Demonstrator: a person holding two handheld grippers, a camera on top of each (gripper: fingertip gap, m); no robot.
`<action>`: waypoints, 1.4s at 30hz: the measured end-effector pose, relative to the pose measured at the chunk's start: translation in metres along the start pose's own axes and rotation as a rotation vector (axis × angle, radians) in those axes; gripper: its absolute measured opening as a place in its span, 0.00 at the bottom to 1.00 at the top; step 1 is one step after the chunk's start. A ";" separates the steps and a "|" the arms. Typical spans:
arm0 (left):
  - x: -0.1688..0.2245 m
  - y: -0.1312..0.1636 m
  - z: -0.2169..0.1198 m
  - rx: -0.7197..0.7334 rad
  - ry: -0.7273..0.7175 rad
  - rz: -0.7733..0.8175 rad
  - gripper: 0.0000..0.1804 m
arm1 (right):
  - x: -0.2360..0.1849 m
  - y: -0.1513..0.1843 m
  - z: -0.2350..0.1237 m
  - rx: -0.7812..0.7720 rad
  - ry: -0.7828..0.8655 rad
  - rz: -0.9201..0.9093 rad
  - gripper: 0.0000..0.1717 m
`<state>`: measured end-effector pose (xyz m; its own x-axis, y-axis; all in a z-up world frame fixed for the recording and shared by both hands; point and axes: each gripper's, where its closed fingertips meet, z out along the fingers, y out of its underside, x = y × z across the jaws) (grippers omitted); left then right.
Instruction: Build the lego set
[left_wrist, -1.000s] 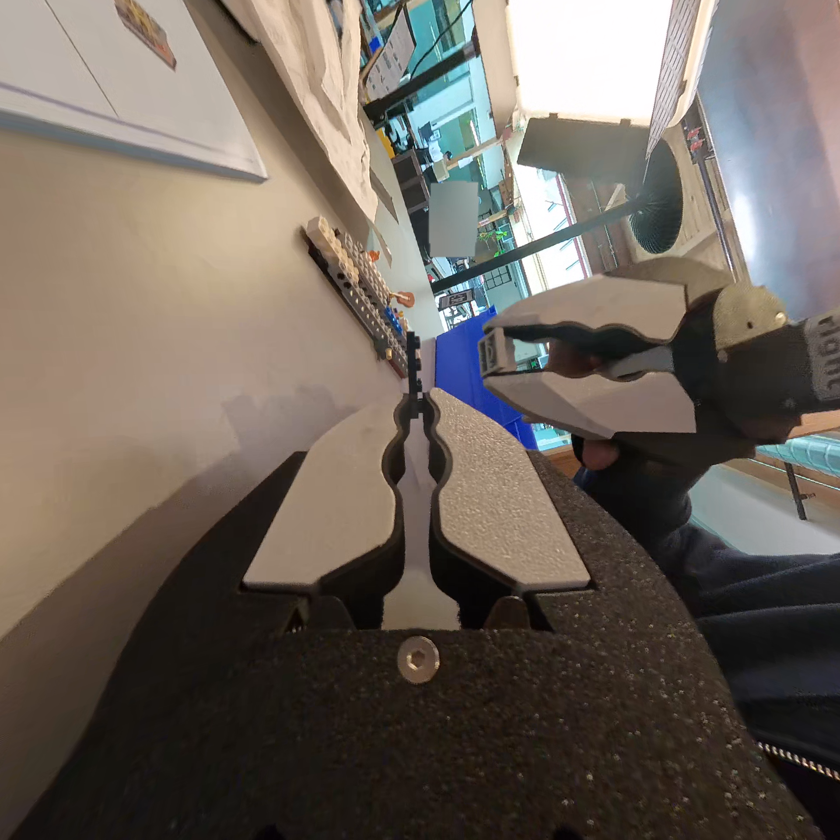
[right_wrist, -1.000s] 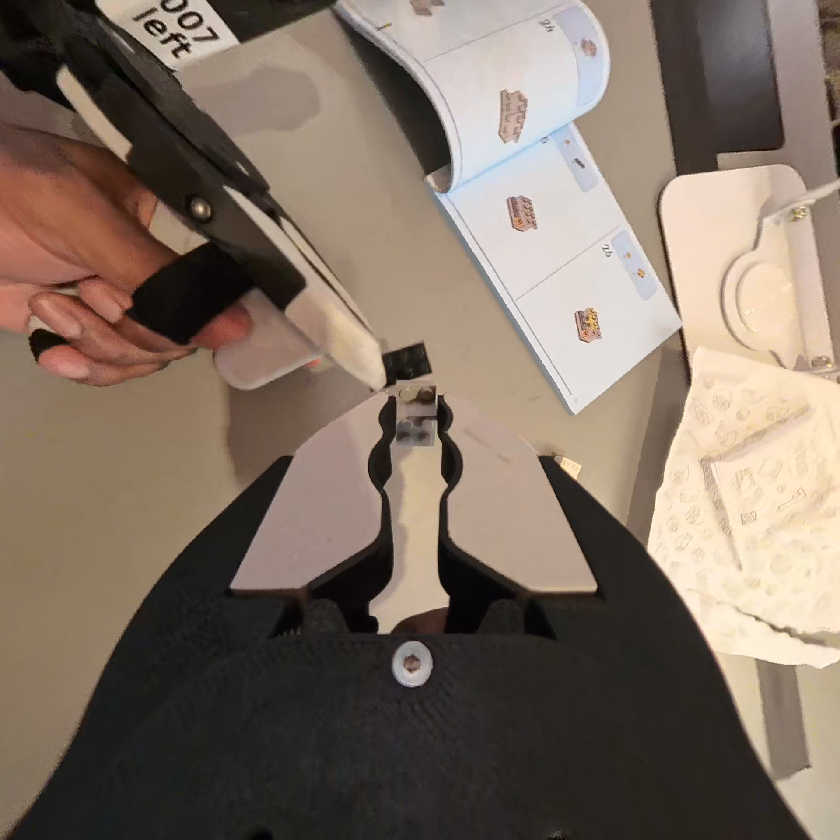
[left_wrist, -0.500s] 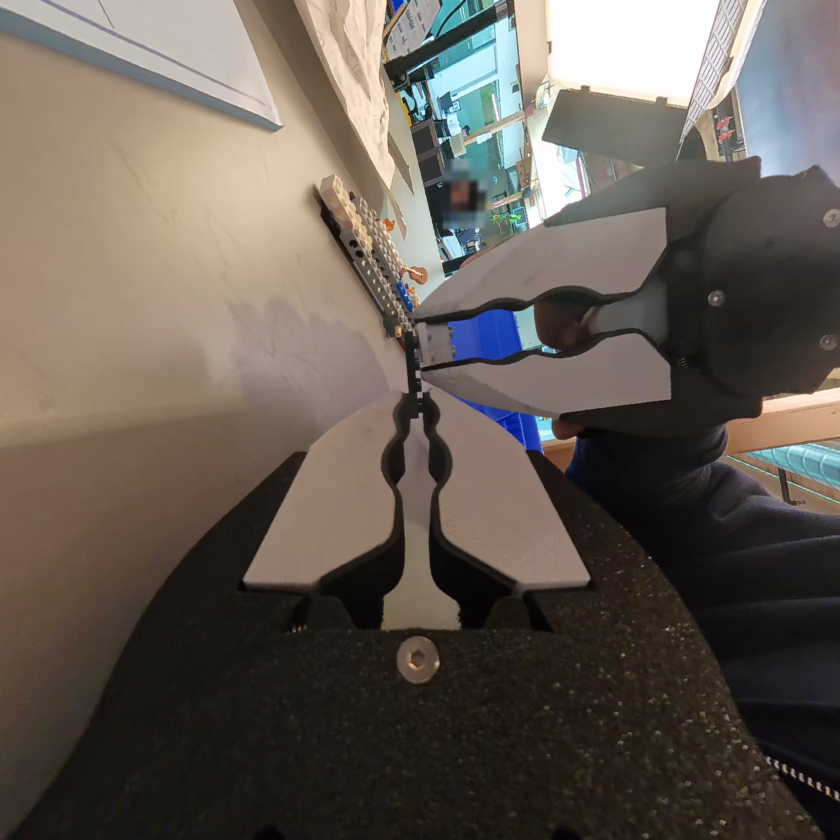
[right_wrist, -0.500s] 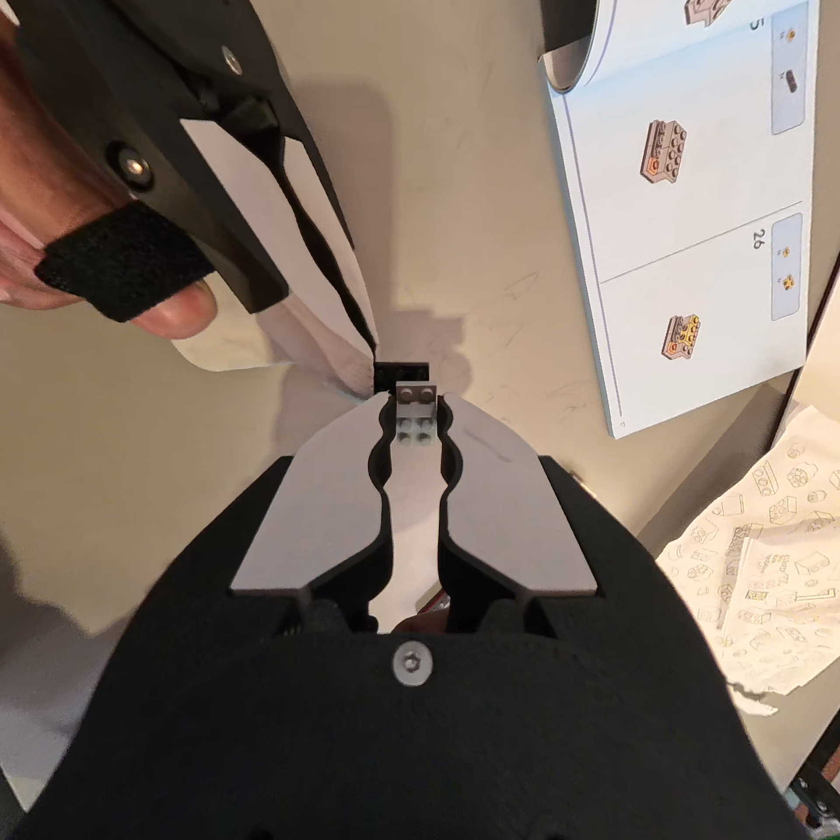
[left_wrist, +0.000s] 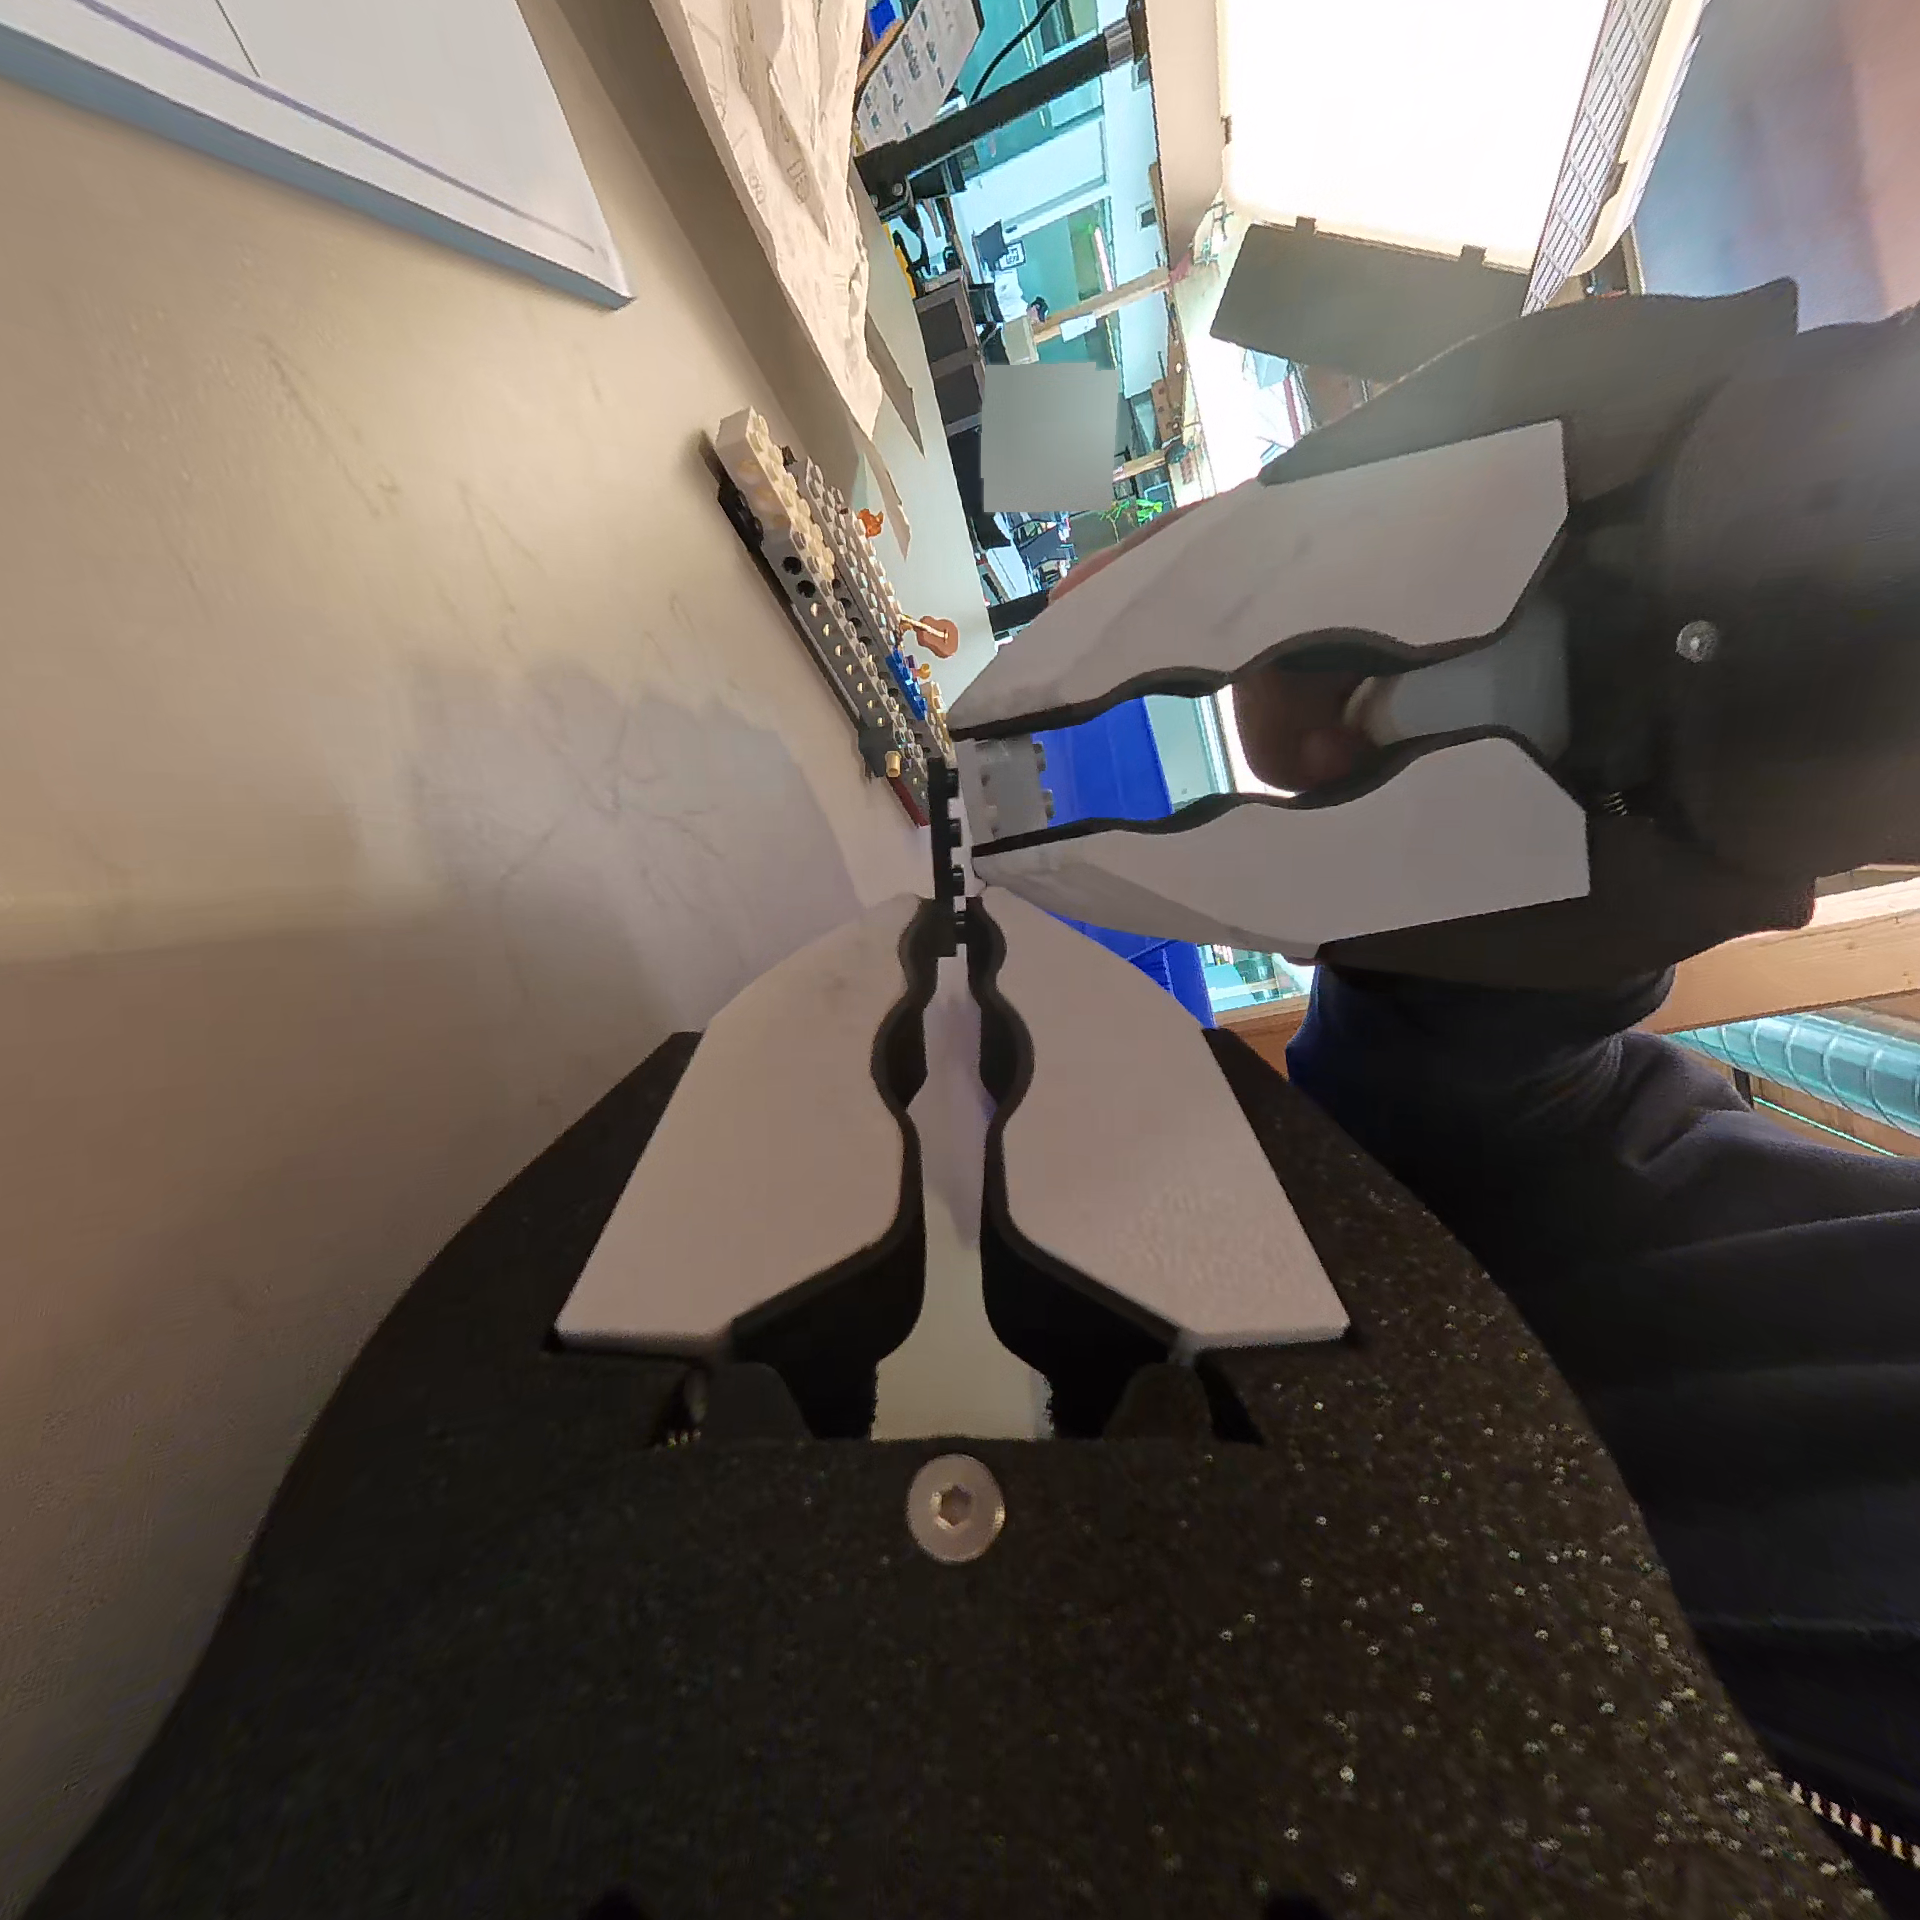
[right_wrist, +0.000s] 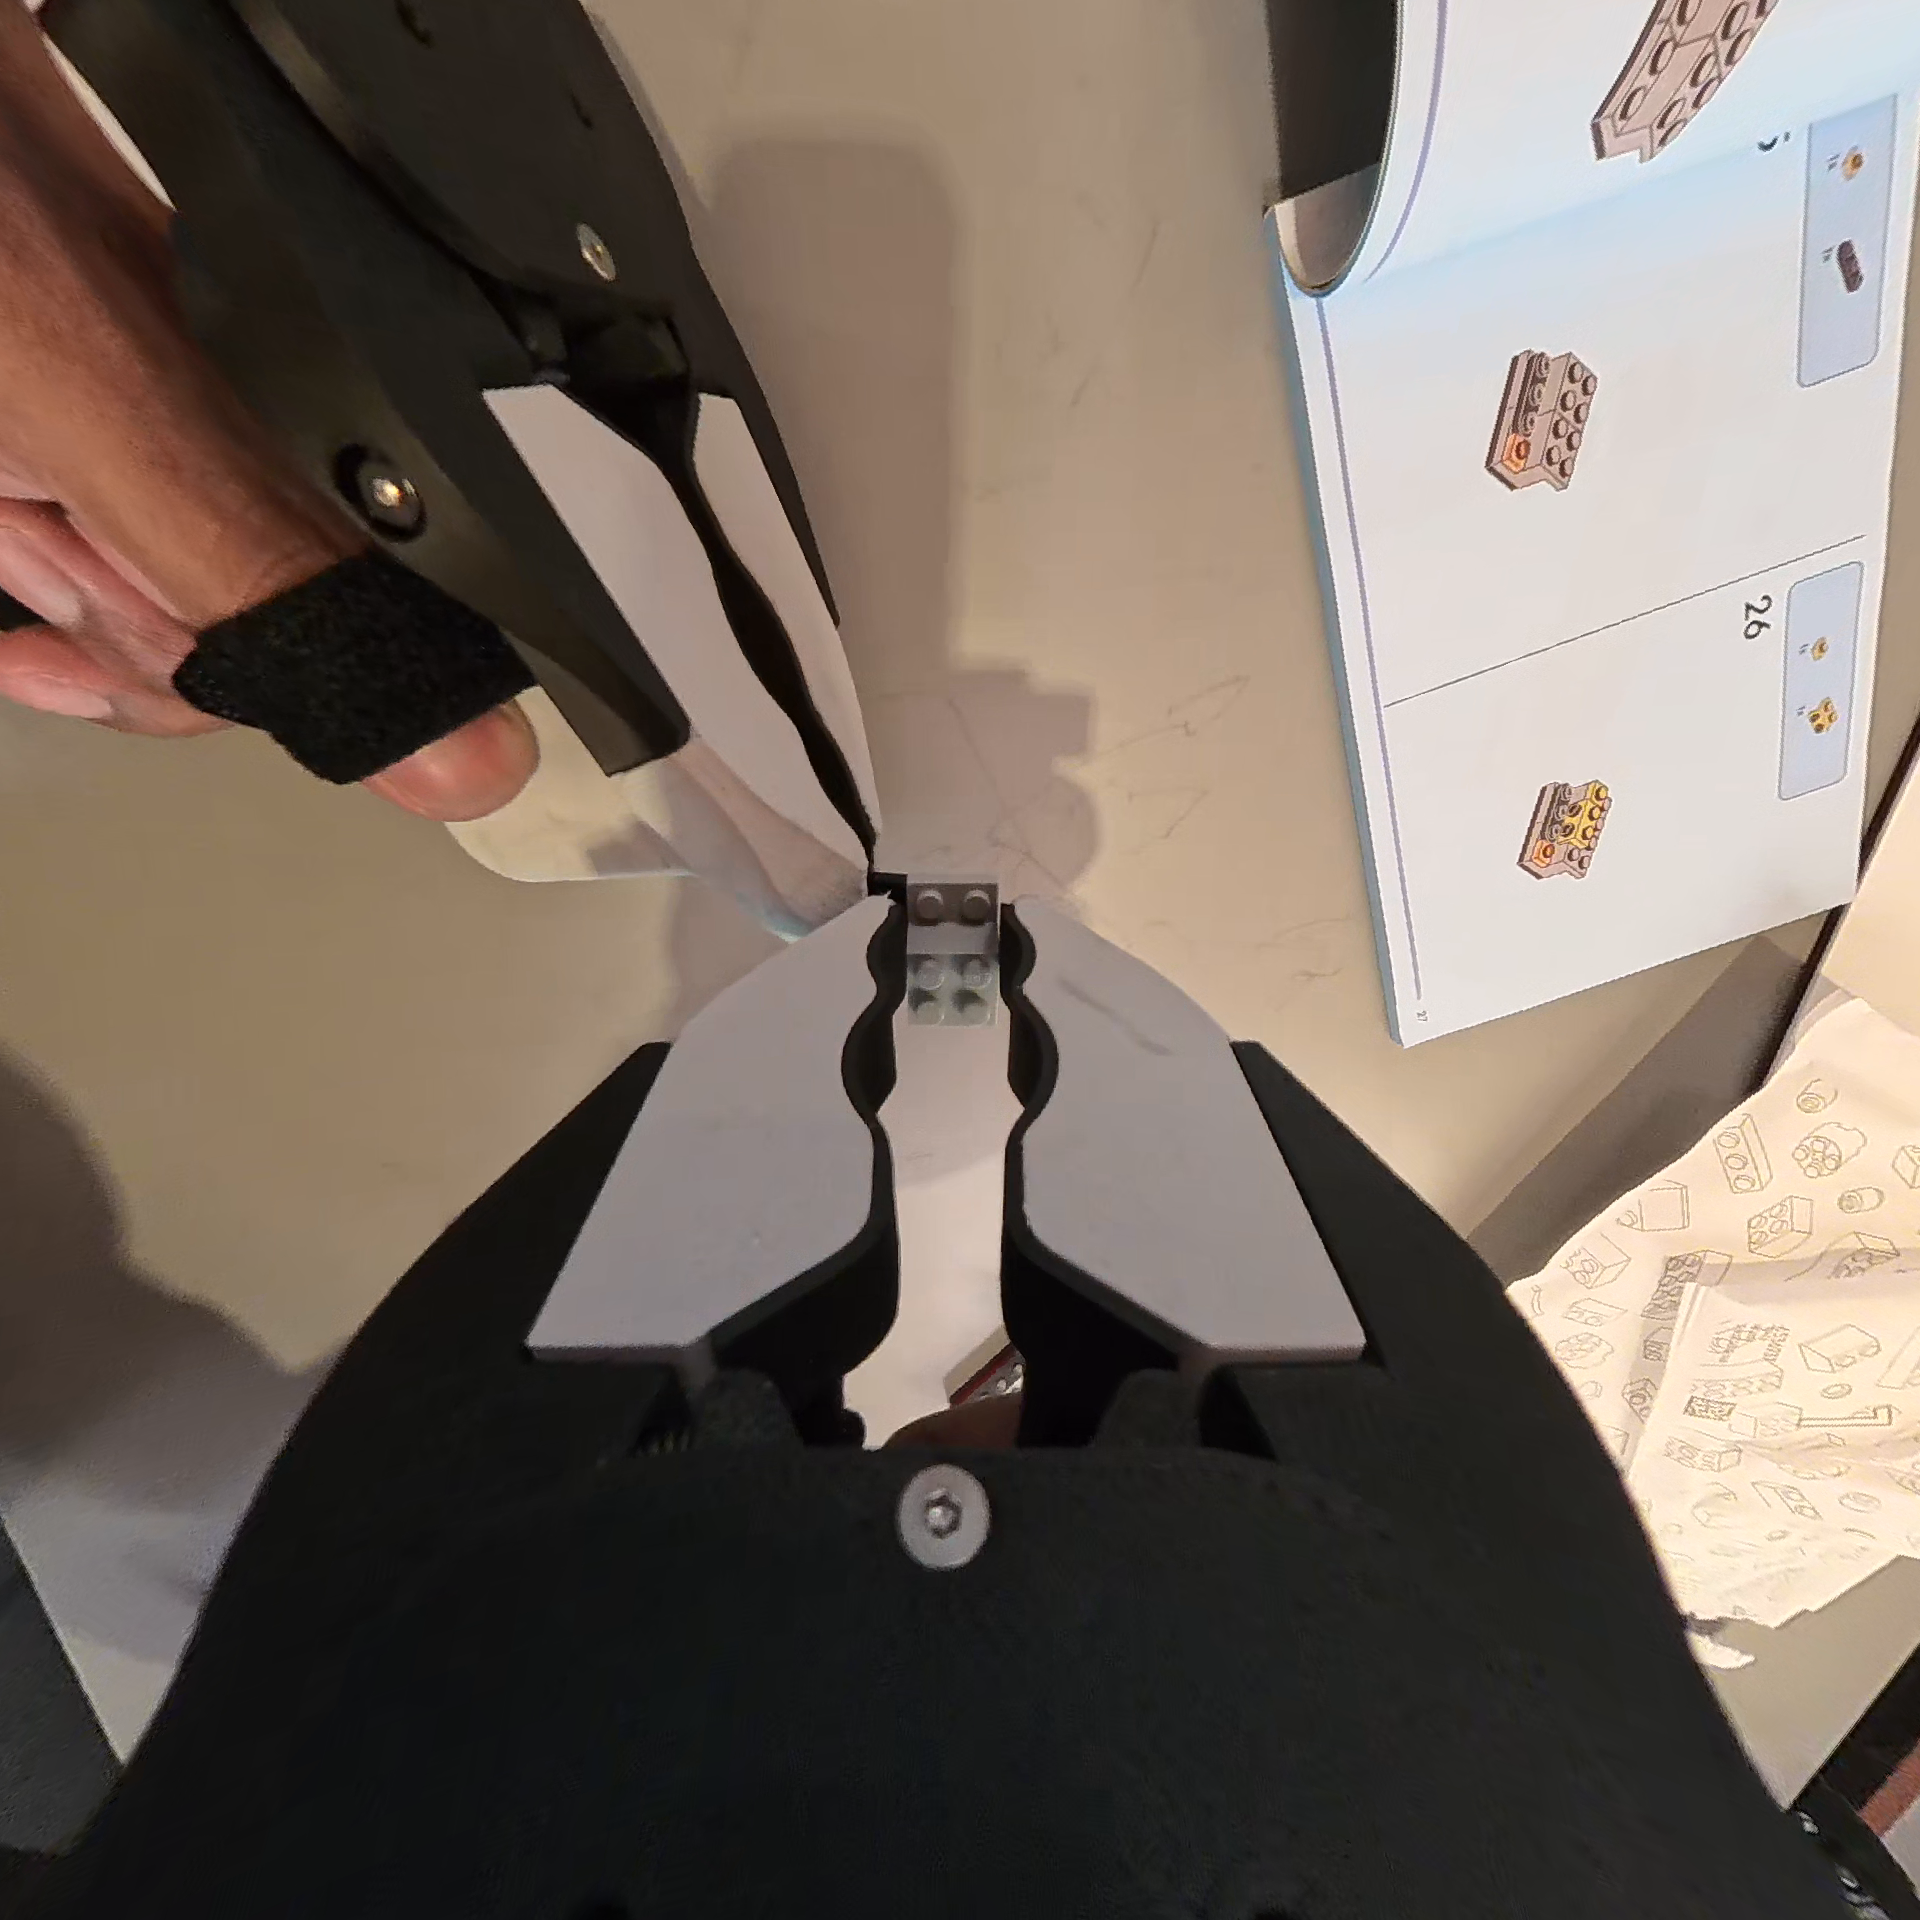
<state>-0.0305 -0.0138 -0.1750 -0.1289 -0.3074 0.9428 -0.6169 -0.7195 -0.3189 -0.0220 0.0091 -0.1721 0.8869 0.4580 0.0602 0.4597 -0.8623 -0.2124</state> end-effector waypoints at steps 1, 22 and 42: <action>0.000 0.000 0.000 -0.001 0.002 0.000 0.03 | 0.000 0.000 0.000 0.001 -0.005 0.003 0.10; 0.011 -0.009 -0.001 0.055 0.116 -0.044 0.03 | 0.003 -0.006 -0.009 0.070 -0.129 0.083 0.10; 0.019 -0.017 -0.005 0.121 0.195 -0.051 0.03 | 0.008 -0.016 -0.014 0.104 -0.148 0.150 0.11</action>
<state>-0.0260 -0.0043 -0.1508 -0.2549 -0.1515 0.9550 -0.5304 -0.8039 -0.2691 -0.0218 0.0234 -0.1542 0.9252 0.3594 -0.1217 0.3091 -0.8998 -0.3078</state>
